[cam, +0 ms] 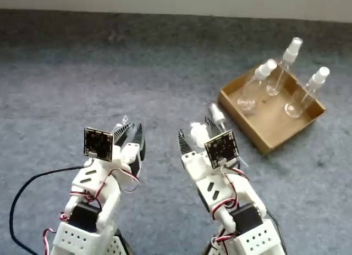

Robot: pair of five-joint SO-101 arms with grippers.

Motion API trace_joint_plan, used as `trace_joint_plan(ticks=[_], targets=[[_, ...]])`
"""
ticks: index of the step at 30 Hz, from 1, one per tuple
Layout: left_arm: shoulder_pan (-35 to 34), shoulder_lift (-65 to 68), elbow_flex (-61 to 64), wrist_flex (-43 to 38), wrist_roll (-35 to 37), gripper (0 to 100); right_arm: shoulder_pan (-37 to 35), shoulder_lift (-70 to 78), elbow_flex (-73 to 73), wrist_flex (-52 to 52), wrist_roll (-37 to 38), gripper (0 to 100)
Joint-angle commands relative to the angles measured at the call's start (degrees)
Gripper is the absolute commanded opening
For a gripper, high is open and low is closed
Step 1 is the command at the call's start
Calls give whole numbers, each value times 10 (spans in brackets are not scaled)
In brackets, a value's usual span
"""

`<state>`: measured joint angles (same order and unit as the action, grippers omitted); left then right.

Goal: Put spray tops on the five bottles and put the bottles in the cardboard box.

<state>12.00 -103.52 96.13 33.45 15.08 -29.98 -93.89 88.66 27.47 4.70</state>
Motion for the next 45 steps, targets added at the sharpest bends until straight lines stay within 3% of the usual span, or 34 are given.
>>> trace_joint_plan(ticks=[1,8,16,20,45], targets=[[-9,-5,9,0,4,42,6,-8,-15,-1,1,209],[-9,-5,9,1,4,42,11,-8,-15,0,1,209],[-9,-5,9,1,4,42,138,-8,-80,9,1,111],[-9,-5,9,1,4,42,174,-8,-107,46,1,110],[-9,-4,9,2,4,42,181,-4,-16,54,3,110]])
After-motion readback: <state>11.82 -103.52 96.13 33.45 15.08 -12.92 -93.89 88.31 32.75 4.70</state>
